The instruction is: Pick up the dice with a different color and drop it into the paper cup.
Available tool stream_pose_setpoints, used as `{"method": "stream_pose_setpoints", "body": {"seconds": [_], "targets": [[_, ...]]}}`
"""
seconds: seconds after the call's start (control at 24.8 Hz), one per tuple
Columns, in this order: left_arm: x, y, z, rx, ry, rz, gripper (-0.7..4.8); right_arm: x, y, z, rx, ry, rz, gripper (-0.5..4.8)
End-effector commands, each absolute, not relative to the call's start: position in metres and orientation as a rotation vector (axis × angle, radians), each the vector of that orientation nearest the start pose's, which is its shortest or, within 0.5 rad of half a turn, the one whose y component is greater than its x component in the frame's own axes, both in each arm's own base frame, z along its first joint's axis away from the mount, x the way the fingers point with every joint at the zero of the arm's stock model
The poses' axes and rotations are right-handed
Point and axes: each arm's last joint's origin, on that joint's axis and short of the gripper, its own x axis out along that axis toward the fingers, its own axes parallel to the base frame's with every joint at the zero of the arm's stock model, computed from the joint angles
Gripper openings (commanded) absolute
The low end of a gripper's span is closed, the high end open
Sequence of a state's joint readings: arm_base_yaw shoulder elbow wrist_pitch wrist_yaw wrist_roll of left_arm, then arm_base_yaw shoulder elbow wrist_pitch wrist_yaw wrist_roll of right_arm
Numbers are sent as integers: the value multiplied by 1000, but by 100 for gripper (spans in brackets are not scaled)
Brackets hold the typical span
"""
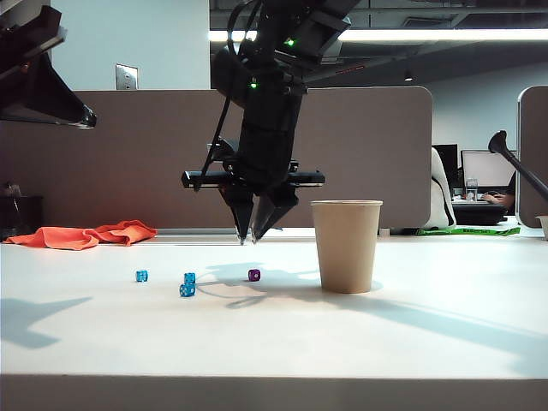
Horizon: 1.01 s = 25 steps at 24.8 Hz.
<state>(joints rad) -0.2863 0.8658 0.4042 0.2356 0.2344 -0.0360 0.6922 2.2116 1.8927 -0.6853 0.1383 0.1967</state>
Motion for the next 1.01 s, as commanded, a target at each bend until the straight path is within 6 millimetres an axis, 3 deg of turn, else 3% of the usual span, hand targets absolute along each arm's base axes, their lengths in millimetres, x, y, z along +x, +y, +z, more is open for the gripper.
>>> {"method": "stream_pose_setpoints", "body": {"seconds": [0.04, 0.2, 1.01], "targets": [[179, -60, 231, -31, 216, -516, -6, 373, 304, 216, -241, 959, 411, 95], [179, -60, 231, -31, 214, -517, -6, 373, 304, 216, -242, 962, 412, 127], [180, -60, 234, -32, 188, -518, -6, 372, 304, 192, -284, 1054, 401, 127]]}}
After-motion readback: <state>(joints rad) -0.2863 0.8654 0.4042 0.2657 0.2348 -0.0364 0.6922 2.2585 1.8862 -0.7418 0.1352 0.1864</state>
